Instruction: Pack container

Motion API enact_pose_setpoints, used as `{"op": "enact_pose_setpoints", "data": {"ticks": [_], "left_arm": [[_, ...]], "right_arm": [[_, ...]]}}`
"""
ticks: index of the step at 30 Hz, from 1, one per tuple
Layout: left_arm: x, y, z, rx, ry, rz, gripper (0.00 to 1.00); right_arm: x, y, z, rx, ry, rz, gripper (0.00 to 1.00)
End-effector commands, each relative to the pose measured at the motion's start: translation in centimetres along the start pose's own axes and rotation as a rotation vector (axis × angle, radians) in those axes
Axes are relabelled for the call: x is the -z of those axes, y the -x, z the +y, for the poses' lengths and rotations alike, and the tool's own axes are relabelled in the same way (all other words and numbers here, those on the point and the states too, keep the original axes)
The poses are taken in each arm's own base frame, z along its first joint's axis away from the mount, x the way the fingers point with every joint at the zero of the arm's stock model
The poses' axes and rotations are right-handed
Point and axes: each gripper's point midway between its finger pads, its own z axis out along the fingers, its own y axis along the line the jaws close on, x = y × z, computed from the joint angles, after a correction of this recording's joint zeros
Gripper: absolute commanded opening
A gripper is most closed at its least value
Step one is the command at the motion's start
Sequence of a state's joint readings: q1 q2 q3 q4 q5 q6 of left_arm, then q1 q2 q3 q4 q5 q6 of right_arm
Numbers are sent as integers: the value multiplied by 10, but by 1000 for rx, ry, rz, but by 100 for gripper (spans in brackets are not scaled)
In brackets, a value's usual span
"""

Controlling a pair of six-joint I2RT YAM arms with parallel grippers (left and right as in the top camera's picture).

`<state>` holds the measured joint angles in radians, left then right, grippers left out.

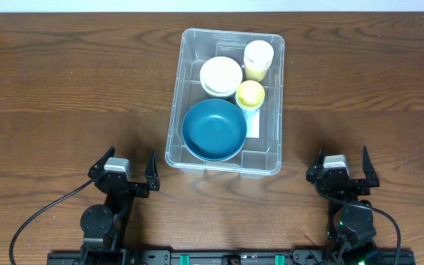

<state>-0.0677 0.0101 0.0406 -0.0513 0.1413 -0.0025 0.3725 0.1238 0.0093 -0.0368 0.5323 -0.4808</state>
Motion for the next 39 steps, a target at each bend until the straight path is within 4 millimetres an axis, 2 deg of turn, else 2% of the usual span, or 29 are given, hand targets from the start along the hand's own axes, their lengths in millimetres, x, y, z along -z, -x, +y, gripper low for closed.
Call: {"op": "enact_pose_setpoints", "data": {"ticks": [1,5,13,18,39], "left_arm": [[-3,-18,3,-7,14,38,98],[-3,-18,3,-7,14,38,98],[-3,-18,3,-7,14,38,98],[-3,-18,3,-7,14,38,98],[-3,-18,3,-7,14,38,98]], "right_arm": [[0,-4,-4,15,-21,15,99],[-2,-11,-16,7,-71,47,99],[2,-49,-76,-31,-315,202,99],[9,-65,-100,-48,-417,268,99],[10,-67,-102,-49,-429,275,99]]}}
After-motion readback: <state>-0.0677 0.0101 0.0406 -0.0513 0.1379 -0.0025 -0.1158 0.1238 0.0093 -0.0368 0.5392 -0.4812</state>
